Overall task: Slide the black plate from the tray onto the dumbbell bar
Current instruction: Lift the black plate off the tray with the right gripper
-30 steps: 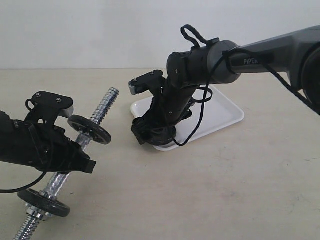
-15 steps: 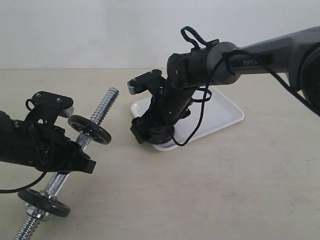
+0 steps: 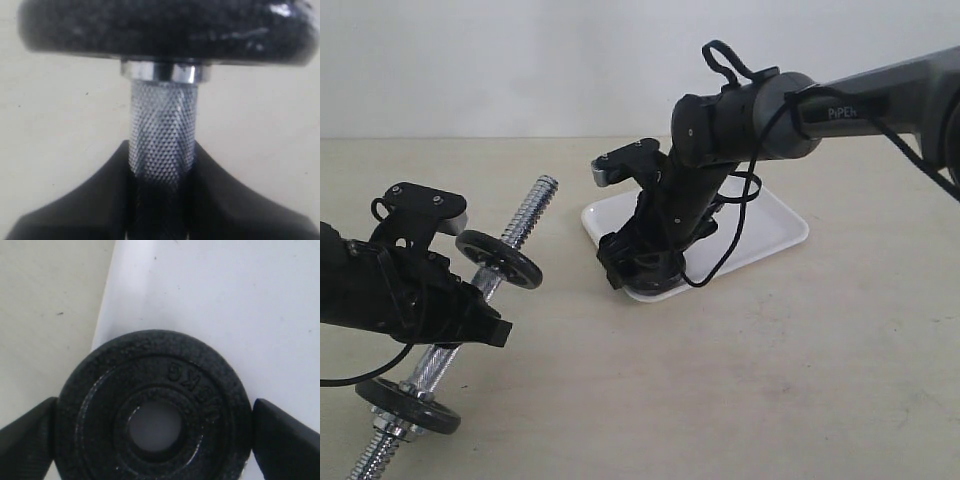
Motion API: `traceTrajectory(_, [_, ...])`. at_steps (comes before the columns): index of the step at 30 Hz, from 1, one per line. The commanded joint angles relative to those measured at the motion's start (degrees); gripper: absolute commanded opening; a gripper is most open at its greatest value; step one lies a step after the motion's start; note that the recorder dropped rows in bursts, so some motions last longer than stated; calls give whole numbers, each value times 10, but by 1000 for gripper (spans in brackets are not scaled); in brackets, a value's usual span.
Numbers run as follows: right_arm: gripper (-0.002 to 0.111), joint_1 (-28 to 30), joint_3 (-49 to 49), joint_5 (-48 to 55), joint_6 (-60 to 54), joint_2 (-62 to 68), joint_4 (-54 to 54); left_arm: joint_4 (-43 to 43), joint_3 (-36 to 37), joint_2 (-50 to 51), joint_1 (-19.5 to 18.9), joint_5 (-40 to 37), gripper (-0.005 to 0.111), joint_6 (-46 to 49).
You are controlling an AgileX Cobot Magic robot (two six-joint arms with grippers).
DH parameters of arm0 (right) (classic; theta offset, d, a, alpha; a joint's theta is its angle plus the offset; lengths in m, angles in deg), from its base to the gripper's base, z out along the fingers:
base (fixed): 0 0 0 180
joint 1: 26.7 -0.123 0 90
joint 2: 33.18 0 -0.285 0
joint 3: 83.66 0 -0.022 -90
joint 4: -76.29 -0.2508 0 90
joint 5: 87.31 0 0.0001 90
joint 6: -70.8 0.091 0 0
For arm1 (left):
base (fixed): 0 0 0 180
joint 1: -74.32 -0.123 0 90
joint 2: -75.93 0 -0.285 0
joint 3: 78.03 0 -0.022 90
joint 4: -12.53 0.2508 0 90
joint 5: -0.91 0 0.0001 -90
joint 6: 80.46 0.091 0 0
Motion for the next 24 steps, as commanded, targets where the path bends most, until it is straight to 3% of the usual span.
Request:
traceTrajectory(1, [0, 5, -1, -1, -6, -27, -5, -16, -17, -26, 1, 47, 4, 3])
traceTrajectory(16, [0, 9, -1, 13, -15, -55, -14, -13, -17, -26, 1, 33, 4, 5])
traceTrajectory(24, [0, 63, -1, 58, -83, -63, -137, -11, -16, -26, 1, 18, 4, 16])
